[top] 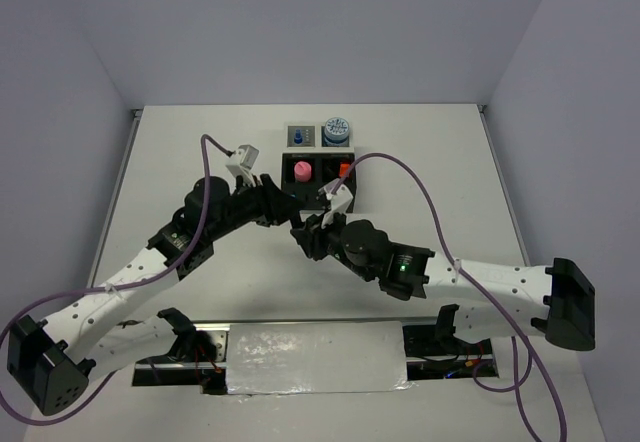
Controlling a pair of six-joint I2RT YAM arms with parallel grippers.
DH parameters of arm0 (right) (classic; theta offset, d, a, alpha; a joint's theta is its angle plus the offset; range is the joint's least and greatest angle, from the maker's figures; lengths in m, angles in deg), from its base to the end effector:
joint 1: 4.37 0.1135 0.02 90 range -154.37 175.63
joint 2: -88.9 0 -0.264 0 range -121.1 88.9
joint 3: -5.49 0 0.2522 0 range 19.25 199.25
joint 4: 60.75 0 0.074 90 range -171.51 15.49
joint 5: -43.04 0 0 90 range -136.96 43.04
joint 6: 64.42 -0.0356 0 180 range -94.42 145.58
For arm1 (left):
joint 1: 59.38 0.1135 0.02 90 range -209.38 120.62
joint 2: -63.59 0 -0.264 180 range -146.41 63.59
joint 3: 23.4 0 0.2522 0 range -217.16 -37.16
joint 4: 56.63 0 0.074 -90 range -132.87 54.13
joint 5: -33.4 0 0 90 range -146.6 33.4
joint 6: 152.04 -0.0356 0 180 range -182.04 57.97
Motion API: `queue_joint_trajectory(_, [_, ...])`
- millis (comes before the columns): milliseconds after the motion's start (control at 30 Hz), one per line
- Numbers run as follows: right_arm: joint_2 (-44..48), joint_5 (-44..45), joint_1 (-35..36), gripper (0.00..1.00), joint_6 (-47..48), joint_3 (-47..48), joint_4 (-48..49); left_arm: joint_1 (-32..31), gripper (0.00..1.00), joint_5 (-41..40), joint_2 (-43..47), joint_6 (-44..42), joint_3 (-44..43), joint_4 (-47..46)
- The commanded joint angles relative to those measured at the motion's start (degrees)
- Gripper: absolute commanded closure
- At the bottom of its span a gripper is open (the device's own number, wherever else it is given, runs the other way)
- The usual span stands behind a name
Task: Sort the stationery into containers
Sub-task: Place the pen in the storage box.
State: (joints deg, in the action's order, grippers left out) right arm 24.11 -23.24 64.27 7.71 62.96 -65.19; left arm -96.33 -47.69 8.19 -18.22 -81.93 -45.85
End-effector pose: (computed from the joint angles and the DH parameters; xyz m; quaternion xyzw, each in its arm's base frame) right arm 0.1088 0.2388 0.2985 -0.2083 0.7415 0.3070 0.5590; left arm 0.1806 -0.1427 0.3300 0.0061 0.7521 -0.4698 0.4621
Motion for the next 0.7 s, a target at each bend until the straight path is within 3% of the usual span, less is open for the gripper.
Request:
queue_joint_trajectory(0, [1.8,0.7,0.4,1.00,0.9,1.4,0.5,-0.1,0.54,1.1,0.0,-0.9,-0.9,-4.4])
queue_joint_trajectory(100, [2.0,0.7,0.4,1.00,0.6,1.1,0.6,-0.1,0.79,1.2,0.0,-1.0,-1.0,-5.1])
queue_joint_trajectory(133, [2.1,0.6,0.4,1.00,0.7,0.8,0.8,-0.1,0.93,1.4,-0.1,-1.4,-1.0,-5.5])
queue_joint_trajectory(200, [3.1,3.2,0.3,0.59,-0.5,-0.2,0.7,-0.2,1.00,1.5,-0.6,-2.6,-1.5,-6.9])
queue_joint_trajectory(233, [5.3,4.5,-0.1,0.34,-1.3,-2.1,0.7,-0.2,1.00,1.2,-0.9,-3.4,-1.9,-7.6])
queue_joint_trajectory(267, [6.8,6.7,-2.0,0.01,-2.4,-3.2,0.2,-0.2,1.00,0.1,-2.2,-4.4,-2.9,-8.3])
queue_joint_trajectory(400, [16.5,8.0,-10.3,0.00,-9.4,-9.0,-5.3,-0.2,1.00,-3.8,-7.6,-11.9,-6.8,-14.4])
queue_joint_trajectory(533, [31.3,14.5,-13.6,0.00,-16.1,-12.9,-16.1,-0.3,1.00,-8.5,-15.8,-17.0,-11.2,-23.5])
queue_joint_trajectory(667, [40.9,14.2,-14.2,0.00,-13.5,-14.4,-18.2,-1.0,0.99,-11.6,-27.4,-20.6,-19.0,-27.8])
